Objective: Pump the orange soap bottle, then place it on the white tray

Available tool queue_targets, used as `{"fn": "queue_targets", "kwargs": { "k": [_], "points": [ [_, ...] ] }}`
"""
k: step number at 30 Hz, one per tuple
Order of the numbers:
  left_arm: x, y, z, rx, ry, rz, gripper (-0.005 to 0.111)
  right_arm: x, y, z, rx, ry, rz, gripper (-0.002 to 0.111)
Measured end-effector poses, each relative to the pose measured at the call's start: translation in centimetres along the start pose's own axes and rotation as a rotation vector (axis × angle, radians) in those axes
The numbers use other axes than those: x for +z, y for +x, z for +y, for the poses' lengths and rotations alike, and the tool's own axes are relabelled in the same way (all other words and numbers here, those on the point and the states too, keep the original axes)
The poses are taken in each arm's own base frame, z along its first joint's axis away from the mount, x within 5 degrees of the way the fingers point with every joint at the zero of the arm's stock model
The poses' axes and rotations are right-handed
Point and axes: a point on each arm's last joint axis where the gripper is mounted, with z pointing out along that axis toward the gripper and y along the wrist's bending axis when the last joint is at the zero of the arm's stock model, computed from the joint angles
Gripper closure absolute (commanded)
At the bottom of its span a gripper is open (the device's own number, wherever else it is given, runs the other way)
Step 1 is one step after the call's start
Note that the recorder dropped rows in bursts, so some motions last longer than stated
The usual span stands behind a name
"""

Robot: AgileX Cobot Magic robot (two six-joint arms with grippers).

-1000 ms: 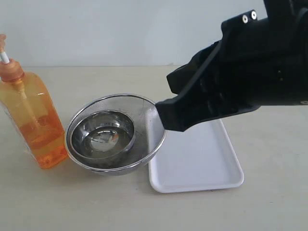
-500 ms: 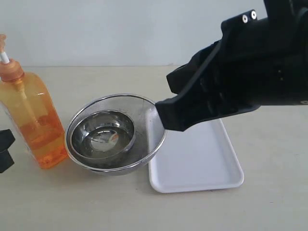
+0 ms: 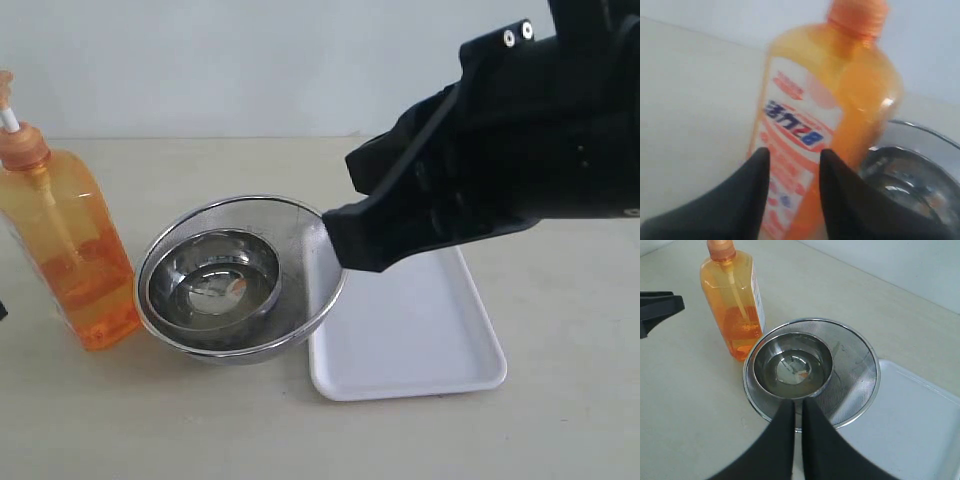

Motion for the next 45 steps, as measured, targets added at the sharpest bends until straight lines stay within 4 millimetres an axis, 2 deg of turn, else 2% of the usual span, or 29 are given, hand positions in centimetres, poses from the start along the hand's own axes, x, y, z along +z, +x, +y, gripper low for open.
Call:
{"fn": "queue_targets", "kwargs": {
  "k": [2, 6, 16, 21, 32, 39, 45],
  "points": [
    [0.0, -0.3, 0.8, -0.015, -0.091, -0.032, 0.101, 0.0, 0.0, 0.0, 0.0, 0.0, 0.0, 0.108],
    [-0.1, -0.7, 1.4, 0.016, -0.161, -0.073, 0.102, 0.0, 0.0, 0.0, 0.0, 0.0, 0.0, 0.108],
    [0.4, -2.8, 0.1, 0.143, -0.116, -0.16, 0.102, 0.0, 0.0, 0.0, 0.0, 0.0, 0.0, 0.108],
    [0.7, -2.5, 0.2, 0.185, -0.134, -0.143, 0.102, 0.0, 0.0, 0.0, 0.0, -0.001, -0.001, 0.108],
    [2.7, -1.5, 0.7, 0.251, -0.232, -0.17, 0.102, 0.0, 0.0, 0.0, 0.0, -0.001, -0.001, 0.108],
    [4.2, -0.9, 0.0, 0.313, -0.181, -0.189, 0.102, 0.0, 0.0, 0.0, 0.0, -0.001, -0.001, 0.108],
    [5.5, -1.1, -0.3, 0.318, -0.192, -0.197, 0.102, 0.0, 0.0, 0.0, 0.0, -0.001, -0.001, 0.108]
  ]
}}
